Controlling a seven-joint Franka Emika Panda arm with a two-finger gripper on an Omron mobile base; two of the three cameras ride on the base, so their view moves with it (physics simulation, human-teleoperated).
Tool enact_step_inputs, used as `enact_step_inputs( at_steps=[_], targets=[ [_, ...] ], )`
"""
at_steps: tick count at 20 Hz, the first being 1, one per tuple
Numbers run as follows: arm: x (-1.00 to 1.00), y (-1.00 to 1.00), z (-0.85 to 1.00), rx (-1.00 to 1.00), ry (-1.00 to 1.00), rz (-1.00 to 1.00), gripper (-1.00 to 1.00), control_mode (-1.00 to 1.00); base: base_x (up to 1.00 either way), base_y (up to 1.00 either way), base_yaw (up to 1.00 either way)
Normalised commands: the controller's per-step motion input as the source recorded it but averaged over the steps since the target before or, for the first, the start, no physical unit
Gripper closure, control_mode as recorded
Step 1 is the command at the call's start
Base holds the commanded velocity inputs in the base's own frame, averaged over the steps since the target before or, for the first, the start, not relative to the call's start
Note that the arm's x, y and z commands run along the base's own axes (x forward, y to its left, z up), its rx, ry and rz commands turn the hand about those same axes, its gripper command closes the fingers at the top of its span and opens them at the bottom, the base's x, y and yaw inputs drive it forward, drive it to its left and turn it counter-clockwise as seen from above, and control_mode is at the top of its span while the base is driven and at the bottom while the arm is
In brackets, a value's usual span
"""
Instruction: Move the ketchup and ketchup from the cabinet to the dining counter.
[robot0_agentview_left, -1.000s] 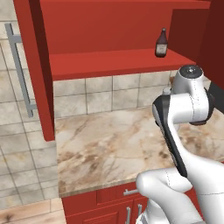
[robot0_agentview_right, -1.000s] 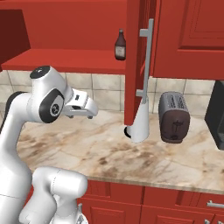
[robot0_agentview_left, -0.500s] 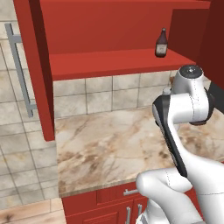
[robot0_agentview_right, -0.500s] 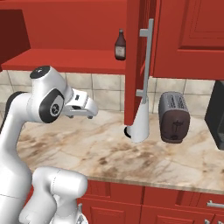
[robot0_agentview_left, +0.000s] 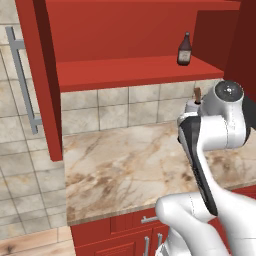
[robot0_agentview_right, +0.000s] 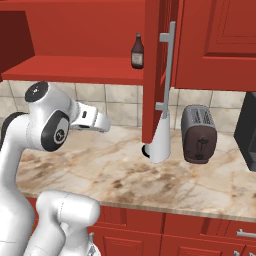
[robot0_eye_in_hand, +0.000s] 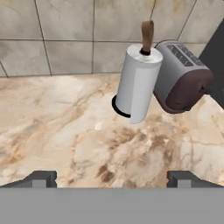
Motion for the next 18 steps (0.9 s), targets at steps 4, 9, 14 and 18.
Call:
enact_step_inputs(
  at_steps=[4,9,14,18],
  targets=[
    [-0.01,0.03,0.24,0.02,-0.42,0.00,-1.00,-1.00,0.00,0.00,0.00],
    [0.00,0.00,0.36,0.07,-0.26,0.00,-1.00,-1.00,0.00,0.00,0.00],
    [0.01,0.00,0.54,0.13,0.00,0.00,-1.00,-1.00,0.00,0.00,0.00],
    [0.00,0.00,0.56,0.09,0.05,0.00,-1.00,-1.00,0.00,0.00,0.00]
  ],
)
